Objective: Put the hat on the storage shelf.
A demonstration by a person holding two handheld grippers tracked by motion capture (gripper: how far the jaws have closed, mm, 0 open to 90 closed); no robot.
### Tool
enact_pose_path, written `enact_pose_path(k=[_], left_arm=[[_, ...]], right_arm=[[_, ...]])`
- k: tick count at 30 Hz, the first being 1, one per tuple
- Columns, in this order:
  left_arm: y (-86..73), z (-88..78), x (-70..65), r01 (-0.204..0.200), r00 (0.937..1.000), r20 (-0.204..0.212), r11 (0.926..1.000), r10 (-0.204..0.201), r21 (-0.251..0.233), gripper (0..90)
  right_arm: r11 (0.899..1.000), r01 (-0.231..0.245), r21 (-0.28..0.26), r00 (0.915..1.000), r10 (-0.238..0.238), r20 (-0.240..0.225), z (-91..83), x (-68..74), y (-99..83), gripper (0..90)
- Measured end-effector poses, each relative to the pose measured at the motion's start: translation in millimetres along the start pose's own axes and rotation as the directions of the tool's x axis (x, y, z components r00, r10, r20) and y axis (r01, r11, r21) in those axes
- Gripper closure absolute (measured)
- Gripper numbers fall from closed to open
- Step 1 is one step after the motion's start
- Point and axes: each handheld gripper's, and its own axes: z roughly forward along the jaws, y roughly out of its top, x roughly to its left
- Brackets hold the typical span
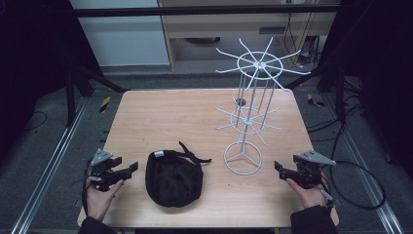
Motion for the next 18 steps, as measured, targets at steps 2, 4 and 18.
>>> enact_pose_path(k=[2, 4, 18], left_arm=[[0.1, -1.3, -4.7, -0.005, 0.9999, 0.011, 1.0, 0.005, -0.007, 29.7], [-0.5, -2.2, -9.6, -0.008, 0.9996, 0.026, 0.9999, 0.008, -0.012, 32.2], [-5.3, -1.4, -37.4, -0.073, 0.996, 0.052, 0.9974, 0.073, -0.001, 45.0]], right_arm=[[1.0, 0.009, 0.0, 0.9999, -0.009, -0.012, 1.1, 9.4, -0.8, 24.6], [1.0, 0.026, 0.003, 0.9995, -0.026, -0.02, 1.6, 19.6, -1.8, 26.0], [0.997, 0.083, 0.005, 0.9875, -0.081, -0.135, 5.4, 72.3, -6.4, 32.6]])
